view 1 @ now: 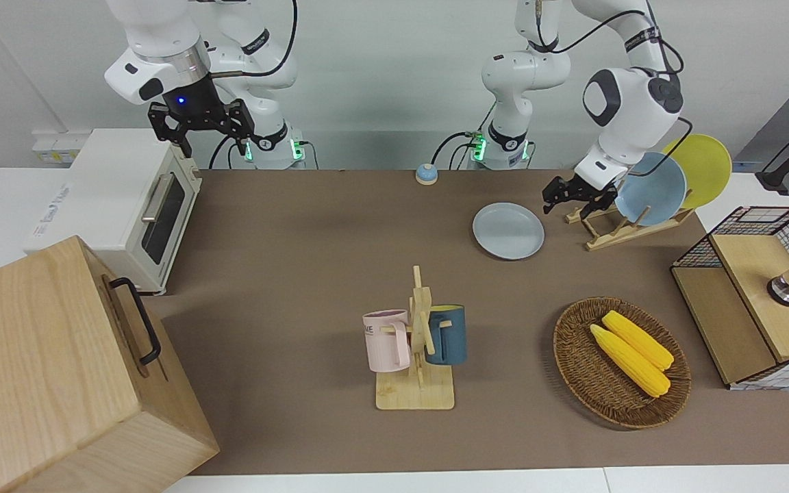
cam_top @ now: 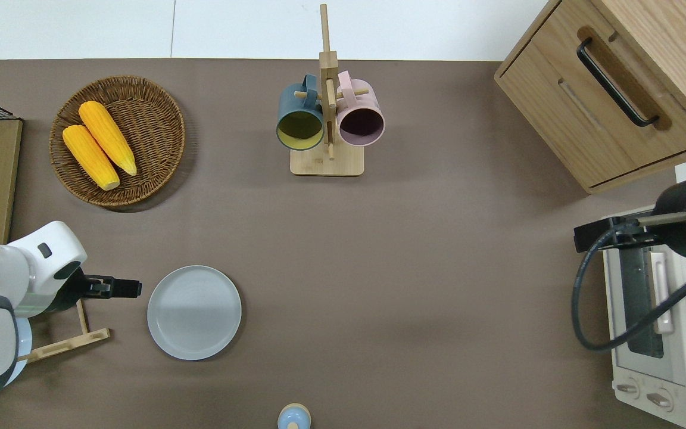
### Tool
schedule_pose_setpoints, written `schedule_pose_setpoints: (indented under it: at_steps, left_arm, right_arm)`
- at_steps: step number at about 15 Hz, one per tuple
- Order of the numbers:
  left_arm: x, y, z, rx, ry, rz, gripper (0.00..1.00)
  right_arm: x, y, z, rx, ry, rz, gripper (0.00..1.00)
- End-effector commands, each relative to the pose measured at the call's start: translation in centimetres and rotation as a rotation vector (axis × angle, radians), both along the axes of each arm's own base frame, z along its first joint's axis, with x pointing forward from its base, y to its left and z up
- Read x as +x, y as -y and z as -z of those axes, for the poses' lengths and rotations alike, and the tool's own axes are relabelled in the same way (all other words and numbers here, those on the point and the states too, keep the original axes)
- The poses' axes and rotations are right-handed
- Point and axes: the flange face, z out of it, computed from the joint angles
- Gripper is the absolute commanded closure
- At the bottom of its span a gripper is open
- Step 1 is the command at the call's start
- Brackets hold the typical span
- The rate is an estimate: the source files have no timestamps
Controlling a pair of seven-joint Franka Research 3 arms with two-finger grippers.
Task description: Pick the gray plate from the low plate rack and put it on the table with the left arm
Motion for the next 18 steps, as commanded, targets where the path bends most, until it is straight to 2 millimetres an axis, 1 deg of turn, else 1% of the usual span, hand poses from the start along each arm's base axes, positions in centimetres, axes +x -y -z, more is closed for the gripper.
schedule_pose_setpoints:
  at_steps: [1,4,6,9,18]
  left_arm:
    - [0.3,0.0,-4.5,0.077,0.024,-0.003,0.00]
    - [0.1,0.1,-7.1,0.101,0.011,0.006,0.00]
    - [-0.2,-0.1,-7.9,0.141,-0.044,0.022,0.00]
    - [-0.3,-0.1,-7.8,0.147,-0.058,0.030,0.00]
    - [-0.2,0.5,-7.8,0.149,-0.050,0.038,0.00]
  right_arm:
    - [-0.3,-0.1,-0.3,0.006,-0.007,0.000,0.013]
    - [-0.3,-0.1,-0.3,0.006,-0.007,0.000,0.013]
    - [-0.3,-0.1,-0.3,0.006,-0.007,0.000,0.011]
    - [-0.3,-0.1,-0.3,0.006,-0.007,0.000,0.011]
    - [-0.3,-0.1,-0.3,0.006,-0.007,0.000,0.013]
